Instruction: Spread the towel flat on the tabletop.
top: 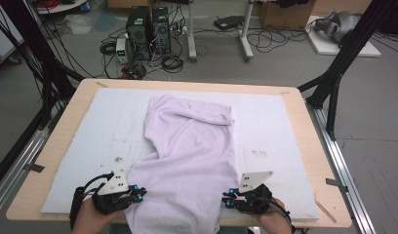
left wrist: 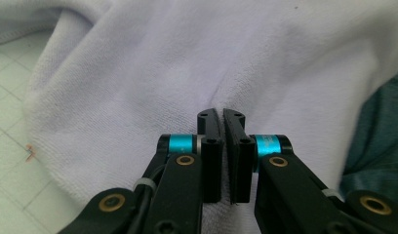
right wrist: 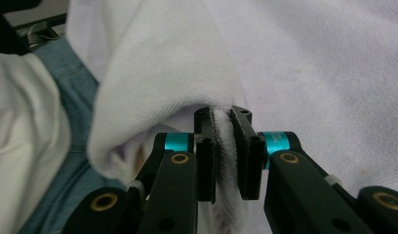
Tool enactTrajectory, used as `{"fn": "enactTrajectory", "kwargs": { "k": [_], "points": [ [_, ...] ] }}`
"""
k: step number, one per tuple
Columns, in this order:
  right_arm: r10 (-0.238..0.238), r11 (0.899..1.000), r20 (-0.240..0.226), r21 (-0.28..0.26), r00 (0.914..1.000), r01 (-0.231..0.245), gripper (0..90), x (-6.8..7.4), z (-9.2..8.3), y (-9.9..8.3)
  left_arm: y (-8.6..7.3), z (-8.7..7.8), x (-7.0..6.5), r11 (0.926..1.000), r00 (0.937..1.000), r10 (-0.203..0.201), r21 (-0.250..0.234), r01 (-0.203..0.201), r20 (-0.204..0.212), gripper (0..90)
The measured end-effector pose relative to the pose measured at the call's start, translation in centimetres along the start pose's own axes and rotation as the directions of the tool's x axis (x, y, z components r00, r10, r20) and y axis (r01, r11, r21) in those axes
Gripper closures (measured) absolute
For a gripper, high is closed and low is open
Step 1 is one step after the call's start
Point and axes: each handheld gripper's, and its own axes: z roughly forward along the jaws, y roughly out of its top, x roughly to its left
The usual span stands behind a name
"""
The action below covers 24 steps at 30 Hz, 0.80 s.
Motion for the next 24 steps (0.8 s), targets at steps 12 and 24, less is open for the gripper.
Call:
{"fn": "enactTrajectory", "kwargs": {
  "k": [12,24],
  "points": [
    [-0.041,0.993,-0.099,-0.116,0.9942,0.029,67.5,2.1,-4.5,1.2,0.9,-1.6,-0.8,0.9980,0.9995,-0.009,-0.062,0.011,0.031,57.0],
    [-0.003,0.997,0.076,0.072,0.9971,-0.003,62.4,-3.6,2.1,0.9,0.3,3.8,4.5,0.9970,0.9945,-0.070,0.027,0.072,-0.078,66.9]
  ]
}}
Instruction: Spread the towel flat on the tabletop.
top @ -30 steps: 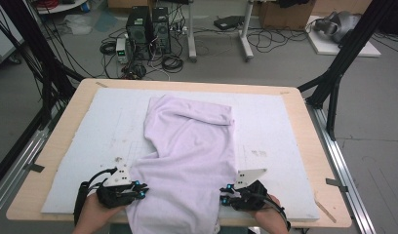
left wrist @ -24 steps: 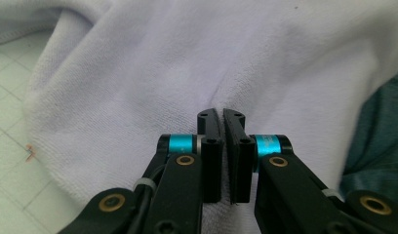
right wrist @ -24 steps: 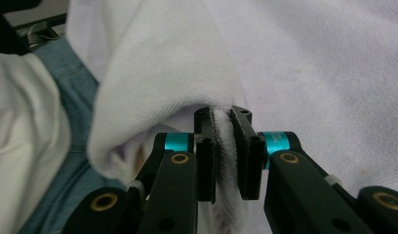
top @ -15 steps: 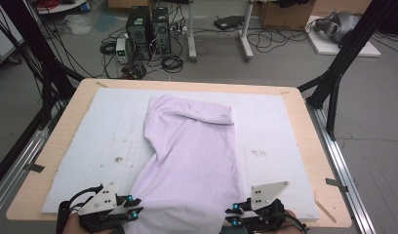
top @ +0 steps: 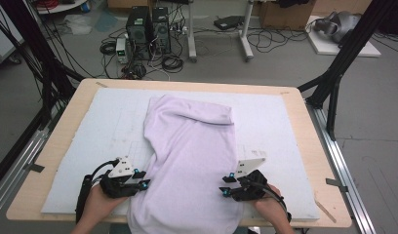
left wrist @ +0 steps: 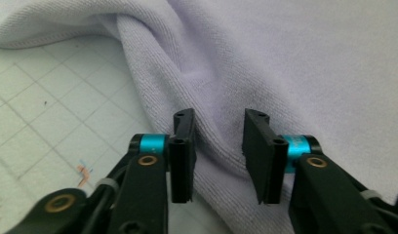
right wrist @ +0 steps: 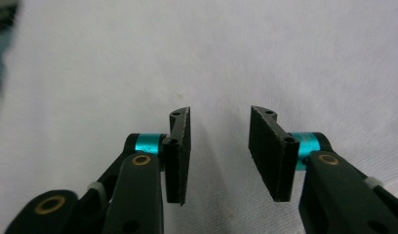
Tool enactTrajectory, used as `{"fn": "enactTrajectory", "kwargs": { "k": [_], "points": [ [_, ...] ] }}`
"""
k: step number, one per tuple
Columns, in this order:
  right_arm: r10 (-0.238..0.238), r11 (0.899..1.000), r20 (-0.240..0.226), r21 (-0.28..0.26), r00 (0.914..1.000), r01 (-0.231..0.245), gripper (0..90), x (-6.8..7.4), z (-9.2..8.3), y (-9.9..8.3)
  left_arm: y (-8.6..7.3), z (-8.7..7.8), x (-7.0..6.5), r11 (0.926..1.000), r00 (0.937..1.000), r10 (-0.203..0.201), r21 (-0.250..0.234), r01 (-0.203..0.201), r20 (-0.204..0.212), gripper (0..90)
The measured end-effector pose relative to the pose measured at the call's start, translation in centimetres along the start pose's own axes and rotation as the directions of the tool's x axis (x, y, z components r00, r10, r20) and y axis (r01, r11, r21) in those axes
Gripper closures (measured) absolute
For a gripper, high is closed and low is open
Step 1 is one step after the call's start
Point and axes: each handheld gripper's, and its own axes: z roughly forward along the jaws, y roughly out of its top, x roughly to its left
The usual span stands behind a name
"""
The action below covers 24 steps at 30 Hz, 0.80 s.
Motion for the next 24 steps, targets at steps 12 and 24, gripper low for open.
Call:
{"fn": "enactTrajectory", "kwargs": {
  "k": [12,24],
  "points": [
    [-0.029,0.998,-0.020,-0.053,0.9994,0.028,88.1,1.1,-1.0,0.1,-0.2,-3.2,-1.1,0.9983,0.9988,0.034,-0.045,-0.035,-0.036,87.4],
    [-0.029,0.996,-0.002,-0.082,0.9996,0.029,69.0,1.9,-3.8,0.0,-0.9,-5.0,0.6,0.9984,0.9988,-0.023,-0.053,0.020,-0.043,63.6]
  ]
}}
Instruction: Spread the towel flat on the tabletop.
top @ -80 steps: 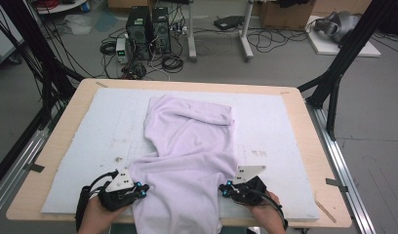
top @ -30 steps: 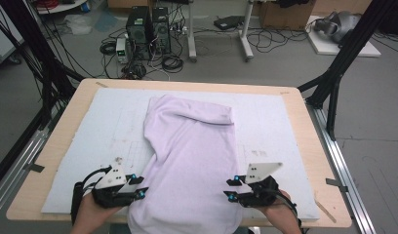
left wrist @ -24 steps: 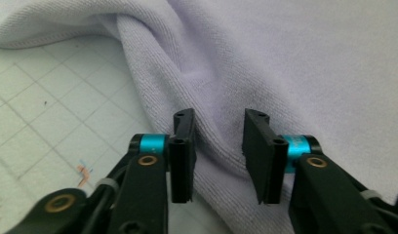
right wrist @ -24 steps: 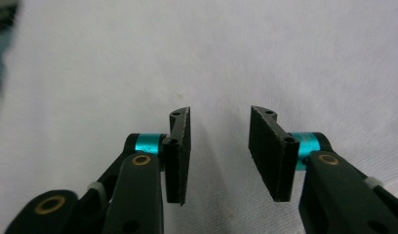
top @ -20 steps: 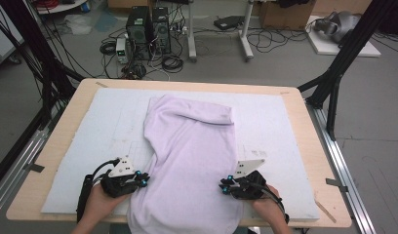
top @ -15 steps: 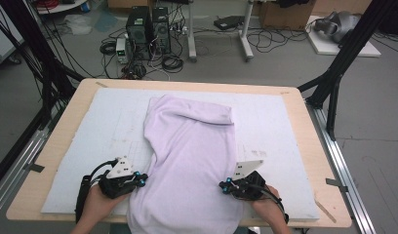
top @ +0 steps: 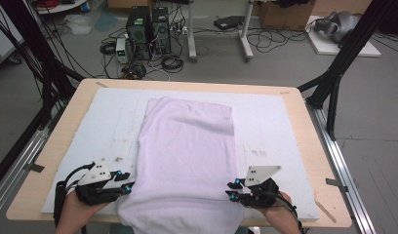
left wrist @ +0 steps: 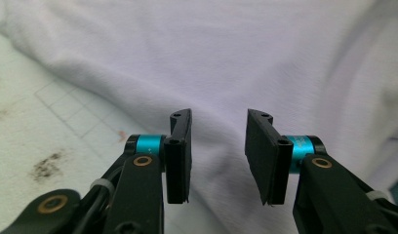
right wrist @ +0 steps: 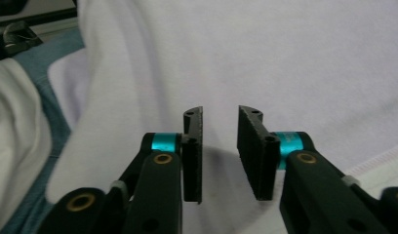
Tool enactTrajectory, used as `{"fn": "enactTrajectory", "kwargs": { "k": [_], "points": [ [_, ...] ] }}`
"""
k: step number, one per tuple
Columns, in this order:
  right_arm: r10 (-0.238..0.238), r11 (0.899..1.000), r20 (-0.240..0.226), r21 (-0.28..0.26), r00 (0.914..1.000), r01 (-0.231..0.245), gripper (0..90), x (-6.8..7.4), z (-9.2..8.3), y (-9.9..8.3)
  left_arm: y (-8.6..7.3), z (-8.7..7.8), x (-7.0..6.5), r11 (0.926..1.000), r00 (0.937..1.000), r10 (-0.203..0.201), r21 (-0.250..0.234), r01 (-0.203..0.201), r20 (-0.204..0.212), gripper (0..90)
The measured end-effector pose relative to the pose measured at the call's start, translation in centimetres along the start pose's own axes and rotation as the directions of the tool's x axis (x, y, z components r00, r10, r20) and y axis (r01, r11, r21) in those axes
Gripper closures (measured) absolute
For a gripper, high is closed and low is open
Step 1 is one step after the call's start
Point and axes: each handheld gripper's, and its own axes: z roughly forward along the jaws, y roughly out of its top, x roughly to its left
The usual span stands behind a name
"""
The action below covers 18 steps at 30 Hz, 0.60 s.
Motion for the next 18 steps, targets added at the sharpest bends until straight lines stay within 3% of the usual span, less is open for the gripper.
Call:
{"fn": "enactTrajectory", "kwargs": {
  "k": [3,5,8,11,14,18],
  "points": [
    [0.018,0.999,0.022,0.038,0.9996,-0.019,62.6,-1.2,1.2,-0.2,-0.6,2.1,1.1,0.9984,0.9989,-0.044,0.037,0.044,0.015,66.0],
    [0.032,0.998,0.019,0.055,0.9993,-0.033,62.0,-1.6,2.1,-0.5,-0.7,3.2,1.1,0.9967,0.9988,-0.042,0.070,0.040,0.023,65.7],
    [0.034,0.996,0.006,0.085,0.9994,-0.034,68.6,-1.7,3.3,-0.8,-0.5,3.5,0.7,0.9982,0.9994,-0.021,0.057,0.019,0.028,72.2],
    [0.043,0.997,0.000,0.064,0.9991,-0.042,75.4,-1.8,3.7,-0.9,-0.3,3.7,0.2,0.9983,0.9999,0.011,0.058,-0.011,0.013,85.2],
    [0.037,0.997,-0.020,0.067,0.9991,-0.036,85.7,-1.9,3.7,-0.8,-0.3,3.6,0.1,0.9985,0.9999,0.011,0.054,-0.011,0.002,86.6],
    [0.018,0.997,-0.015,0.070,0.9997,-0.017,88.4,-1.6,3.3,-0.7,-0.2,1.9,0.3,0.9996,0.9994,0.014,0.026,-0.013,-0.032,86.8]
  ]
}}
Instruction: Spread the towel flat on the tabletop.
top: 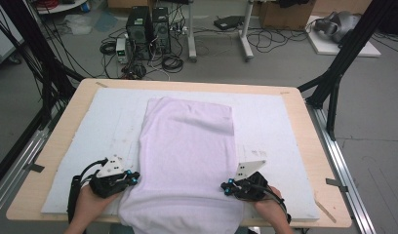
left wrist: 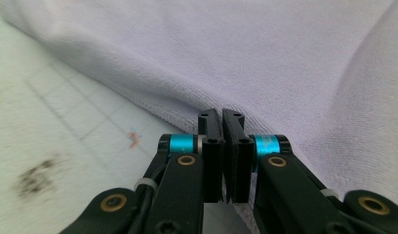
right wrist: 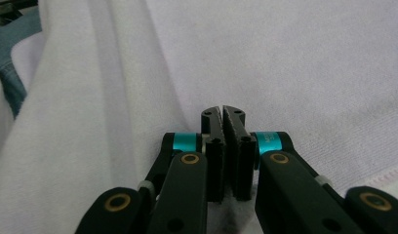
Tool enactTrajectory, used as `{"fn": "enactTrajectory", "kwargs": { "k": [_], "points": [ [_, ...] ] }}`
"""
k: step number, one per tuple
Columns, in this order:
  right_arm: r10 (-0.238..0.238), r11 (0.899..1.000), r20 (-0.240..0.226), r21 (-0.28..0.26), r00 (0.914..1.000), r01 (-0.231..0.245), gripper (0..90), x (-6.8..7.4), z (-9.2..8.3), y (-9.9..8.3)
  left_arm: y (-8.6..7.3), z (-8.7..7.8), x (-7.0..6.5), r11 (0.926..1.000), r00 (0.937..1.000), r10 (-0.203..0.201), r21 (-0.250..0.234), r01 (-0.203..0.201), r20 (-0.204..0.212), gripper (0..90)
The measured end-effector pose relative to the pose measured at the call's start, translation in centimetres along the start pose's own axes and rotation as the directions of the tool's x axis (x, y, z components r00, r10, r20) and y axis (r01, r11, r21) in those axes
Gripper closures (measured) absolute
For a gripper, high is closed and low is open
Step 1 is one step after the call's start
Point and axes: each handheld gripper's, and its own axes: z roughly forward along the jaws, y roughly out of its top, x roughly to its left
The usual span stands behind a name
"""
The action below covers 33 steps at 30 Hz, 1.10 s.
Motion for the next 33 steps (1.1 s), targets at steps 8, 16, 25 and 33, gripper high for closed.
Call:
{"fn": "enactTrajectory", "kwargs": {
  "k": [8,16,25,33],
  "points": [
    [-0.035,0.999,-0.035,-0.039,0.9988,0.033,87.7,1.4,-2.3,0.2,-0.2,-3.7,0.5,0.9994,0.9991,-0.016,-0.031,0.015,-0.039,78.9],
    [0.029,1.000,0.073,0.008,0.9969,-0.030,64.6,-2.0,-1.0,2.1,1.4,0.6,1.3,0.9991,0.9999,-0.014,0.039,0.014,0.005,59.5],
    [0.025,0.998,0.019,0.062,0.9995,-0.026,88.7,-1.7,0.0,0.7,0.6,1.9,1.4,0.9973,0.9997,0.007,0.073,-0.008,0.024,86.9],
    [-0.017,1.000,-0.053,0.015,0.9984,0.018,88.5,-0.1,-1.5,0.7,0.5,-0.5,0.8,0.9995,0.9988,-0.004,0.031,0.002,0.048,83.2]
  ]
}}
